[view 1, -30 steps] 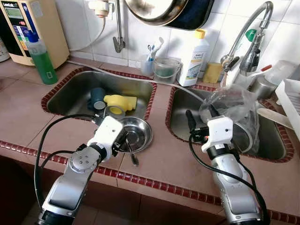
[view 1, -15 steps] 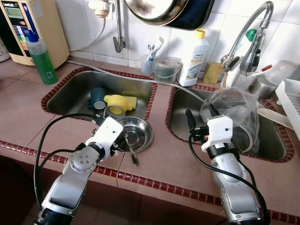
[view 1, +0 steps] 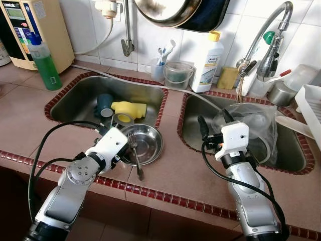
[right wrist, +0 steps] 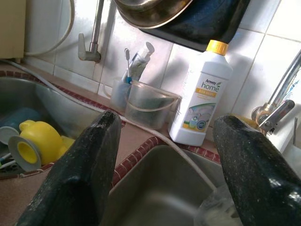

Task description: Kitchen organization

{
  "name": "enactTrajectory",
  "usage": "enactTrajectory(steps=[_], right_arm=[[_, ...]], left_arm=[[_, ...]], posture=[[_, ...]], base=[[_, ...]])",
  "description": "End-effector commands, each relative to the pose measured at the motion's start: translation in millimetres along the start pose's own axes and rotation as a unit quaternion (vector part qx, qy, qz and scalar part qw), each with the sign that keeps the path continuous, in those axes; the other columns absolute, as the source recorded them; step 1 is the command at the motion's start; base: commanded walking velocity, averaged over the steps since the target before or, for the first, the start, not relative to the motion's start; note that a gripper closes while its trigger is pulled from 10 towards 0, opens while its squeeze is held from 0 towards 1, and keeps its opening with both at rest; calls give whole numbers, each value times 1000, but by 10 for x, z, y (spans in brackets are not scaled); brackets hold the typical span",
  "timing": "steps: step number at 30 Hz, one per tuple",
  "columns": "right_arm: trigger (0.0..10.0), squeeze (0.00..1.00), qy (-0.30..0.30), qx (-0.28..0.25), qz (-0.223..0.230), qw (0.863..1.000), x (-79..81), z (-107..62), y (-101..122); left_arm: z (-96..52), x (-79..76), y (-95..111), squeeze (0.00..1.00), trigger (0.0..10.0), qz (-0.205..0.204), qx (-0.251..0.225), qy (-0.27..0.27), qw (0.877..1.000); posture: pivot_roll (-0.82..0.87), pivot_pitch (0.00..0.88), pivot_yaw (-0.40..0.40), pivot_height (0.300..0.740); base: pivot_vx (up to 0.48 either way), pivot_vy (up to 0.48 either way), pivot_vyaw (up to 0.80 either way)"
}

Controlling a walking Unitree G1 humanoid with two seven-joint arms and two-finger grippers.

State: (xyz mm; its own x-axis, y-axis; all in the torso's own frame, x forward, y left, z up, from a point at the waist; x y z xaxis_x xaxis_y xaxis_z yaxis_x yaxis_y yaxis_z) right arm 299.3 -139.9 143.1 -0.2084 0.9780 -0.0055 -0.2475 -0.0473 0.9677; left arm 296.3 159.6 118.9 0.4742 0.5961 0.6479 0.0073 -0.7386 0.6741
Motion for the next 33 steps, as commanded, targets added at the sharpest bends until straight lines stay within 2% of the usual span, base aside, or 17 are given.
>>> enactTrajectory(steps=[1,15,22,27,29,30,33], right_arm=[[10000,0,0,-9,-2,1000,-12,35,64],[10000,0,1,-10,0,1000,-21,64,77],[10000,0,1,-10,2,1000,-13,71,72],[10000,0,1,-10,2,1000,-14,77,70],[10000,0,1,-11,3,1000,-10,83,70],[10000,0,2,-11,4,1000,-3,89,72],[10000,0,4,-11,5,1000,7,96,69]], left_arm=[[6,5,-22,0,10000,10,3,-9,1000],[30,185,-71,0,10000,38,9,8,999],[48,224,-63,0,10000,54,5,17,998],[68,278,-56,0,10000,51,2,32,998],[78,320,0,0,10000,37,-10,43,998],[80,362,107,0,10000,11,-37,55,998],[66,407,299,0,10000,-19,-91,71,993]], posture=[[82,10,-52,740],[89,18,-54,740],[90,16,-52,740],[92,17,-54,740],[93,17,-54,740],[94,17,-53,740],[95,19,-53,740]], base=[[0,0,0],[0,0,0],[0,0,0],[0,0,0],[0,0,0],[0,0,0],[0,0,0]])
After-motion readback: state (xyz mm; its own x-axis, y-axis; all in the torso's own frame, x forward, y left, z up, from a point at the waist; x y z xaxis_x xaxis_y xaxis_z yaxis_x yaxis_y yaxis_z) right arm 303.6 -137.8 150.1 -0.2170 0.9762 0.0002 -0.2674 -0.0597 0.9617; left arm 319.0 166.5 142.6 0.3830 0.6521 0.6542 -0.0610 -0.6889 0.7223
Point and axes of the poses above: a point about 5 cm out from each wrist's last joint towards the gripper, its own z axis pointing out of the wrist towards the gripper, its own y axis along the axis of the wrist's last joint, x = y × z, the point moved 1 cm from there along z, pointing out of the wrist towards the gripper, and after that the axes turned 12 degrees about z, right-handed, at the moved point
